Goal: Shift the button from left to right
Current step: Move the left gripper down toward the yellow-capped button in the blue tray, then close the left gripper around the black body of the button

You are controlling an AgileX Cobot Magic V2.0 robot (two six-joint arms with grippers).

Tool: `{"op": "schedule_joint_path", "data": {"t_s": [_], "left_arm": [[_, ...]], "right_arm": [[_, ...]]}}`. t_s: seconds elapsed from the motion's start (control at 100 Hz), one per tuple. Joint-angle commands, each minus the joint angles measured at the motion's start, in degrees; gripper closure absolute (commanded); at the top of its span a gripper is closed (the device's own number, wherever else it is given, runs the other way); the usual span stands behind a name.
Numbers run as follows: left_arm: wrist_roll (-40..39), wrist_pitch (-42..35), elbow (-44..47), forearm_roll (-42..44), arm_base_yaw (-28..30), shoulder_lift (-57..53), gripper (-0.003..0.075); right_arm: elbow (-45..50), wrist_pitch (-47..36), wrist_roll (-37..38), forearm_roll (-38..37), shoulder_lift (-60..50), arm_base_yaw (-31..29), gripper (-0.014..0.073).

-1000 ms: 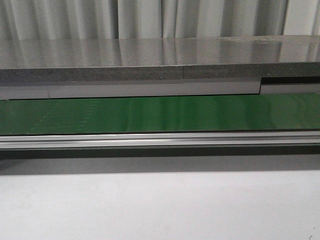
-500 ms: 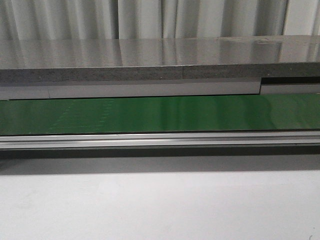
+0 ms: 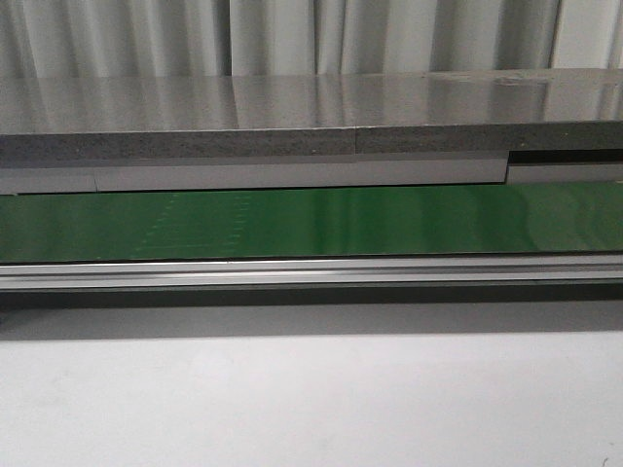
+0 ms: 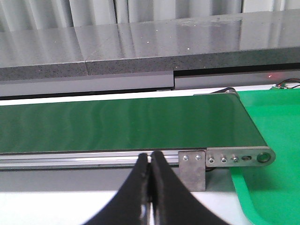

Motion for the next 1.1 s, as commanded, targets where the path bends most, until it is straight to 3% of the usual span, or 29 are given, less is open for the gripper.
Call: {"op": "schedule_joint_path", "data": {"t_s": [0.0, 0.1, 0.17, 0.29, 0.36, 0.63, 0.89, 1.09], "left_arm": [[-0.3, -2.9, -2.1, -0.7, -0.1, 0.7, 0.0734], [-0.3, -2.6, -2.1, -0.7, -0.1, 0.7, 0.0636], [-0.3, -2.3, -2.1, -0.7, -0.1, 0.7, 0.0494], [-0.3, -2.3, -2.1, -0.5, -0.1, 0.7, 0.0171], [-0.3, -2.5, -2.1, -0.5, -0.1, 0.7, 0.0079], [-3.5, -1.0, -3.0, 3.9, 0.0, 2.2, 0.0085], [-5.5, 0.2, -10.0, 11.9, 0.3, 14.2, 0.0104], [-5.9, -4.3, -16.3, 11.6, 7.6, 25.0, 0.0104]], "right_arm": [[-0.9, -4.7, -0.3, -0.3, -1.1, 0.1, 0.066], [-0.9, -4.7, -0.3, -0.3, -1.1, 0.1, 0.066], [-0.9, -4.7, -0.3, -0.3, -1.1, 0.1, 0.066], [-0.9, -4.7, -0.3, -0.3, -1.1, 0.1, 0.066], [-0.9, -4.7, -0.3, -0.3, -1.1, 0.1, 0.066], [-0.9, -4.7, -0.3, -0.3, -1.1, 0.1, 0.066], [-0.9, -4.7, -0.3, -0.3, -1.1, 0.1, 0.066], [-0.9, -4.7, -0.3, -0.3, -1.1, 0.1, 0.066]]}}
